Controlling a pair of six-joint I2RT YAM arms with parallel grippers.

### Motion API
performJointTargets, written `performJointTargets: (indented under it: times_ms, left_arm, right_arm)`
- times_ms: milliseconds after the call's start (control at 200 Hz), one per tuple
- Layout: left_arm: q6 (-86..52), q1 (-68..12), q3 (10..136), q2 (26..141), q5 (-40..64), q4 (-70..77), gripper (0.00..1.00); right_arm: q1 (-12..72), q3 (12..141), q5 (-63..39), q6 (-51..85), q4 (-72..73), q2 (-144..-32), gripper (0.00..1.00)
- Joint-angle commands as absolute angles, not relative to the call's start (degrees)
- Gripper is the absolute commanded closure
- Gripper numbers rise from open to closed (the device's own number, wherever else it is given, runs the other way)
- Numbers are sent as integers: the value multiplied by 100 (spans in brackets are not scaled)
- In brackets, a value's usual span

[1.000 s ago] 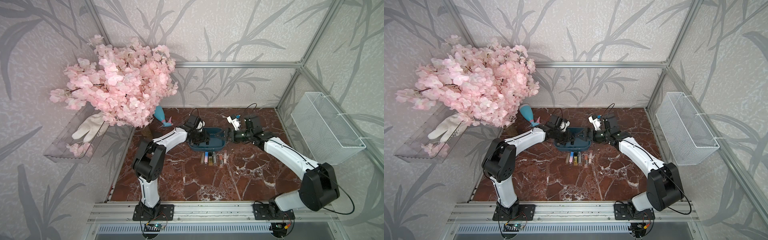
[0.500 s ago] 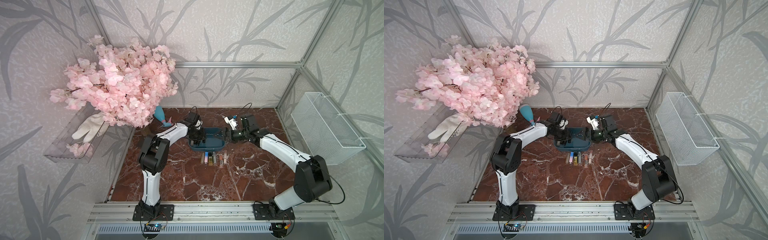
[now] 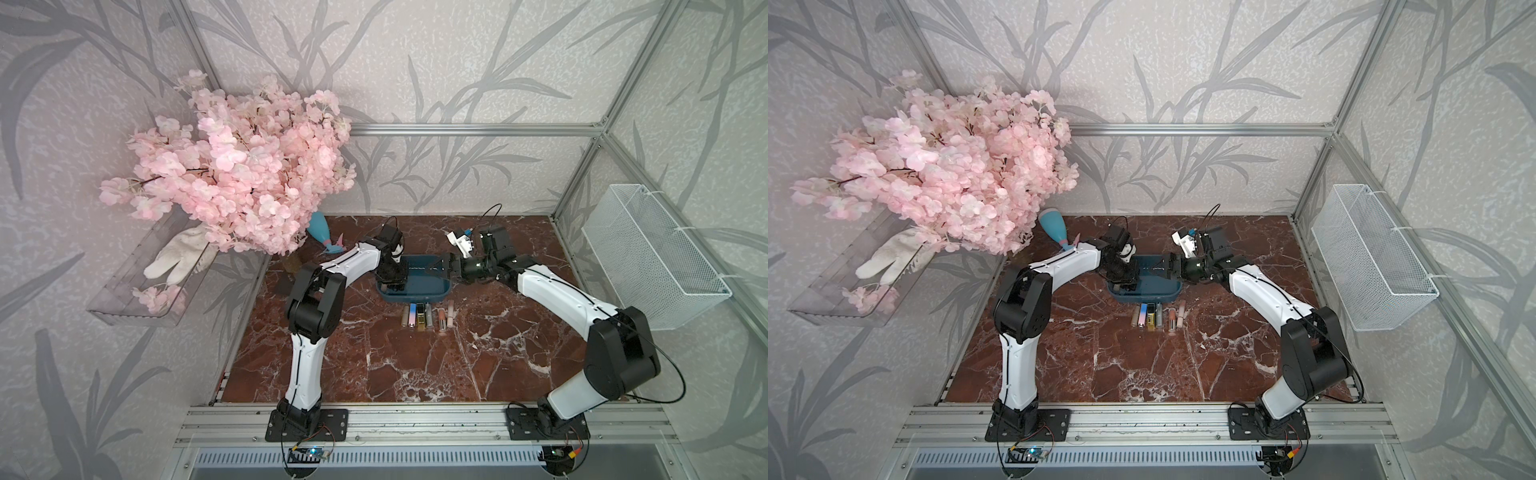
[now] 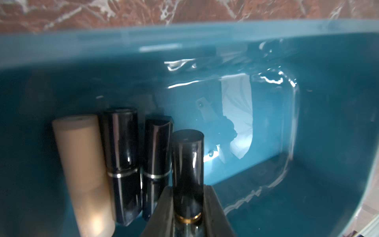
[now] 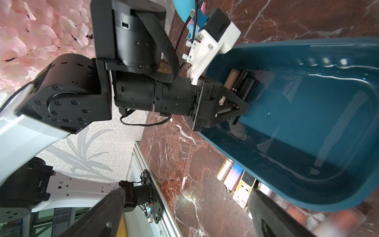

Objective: Put the lipstick into the storage box
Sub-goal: Place the lipstick in the storage box.

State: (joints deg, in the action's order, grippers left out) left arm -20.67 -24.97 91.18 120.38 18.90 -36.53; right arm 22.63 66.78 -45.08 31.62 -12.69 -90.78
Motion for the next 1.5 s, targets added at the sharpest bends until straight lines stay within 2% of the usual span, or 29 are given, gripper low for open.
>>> performJointTargets:
  times_ms: [0, 220, 580, 745, 1195, 1494]
  left_arm:
    - [-1917, -2581, 9378, 12194, 1626, -3897, 88]
    - [-1864, -2657, 9667, 12460, 1343, -4226, 80]
    - [-1881, -2693, 9941, 12638, 1075, -4445, 78]
    - [-1863, -2709, 10027, 12685, 1004, -4507, 70]
    - [-1889, -2708, 10164, 12711, 1062, -4548, 69]
    - [-2009, -2771, 10262, 12033, 1183, -4559, 68]
  right_arm:
    - [2250, 6813, -4568, 3120, -1362, -9099, 0]
    - [2242, 6698, -4544, 3103, -1384, -8979, 1]
    - [2171, 6618, -4518, 3076, -1448, -8834, 1]
    - [2154, 6590, -4518, 3110, -1417, -8841, 1]
    - [2153, 6582, -4515, 3147, -1402, -8851, 1]
    - [2153, 6525, -4501, 3138, -1390, -8790, 0]
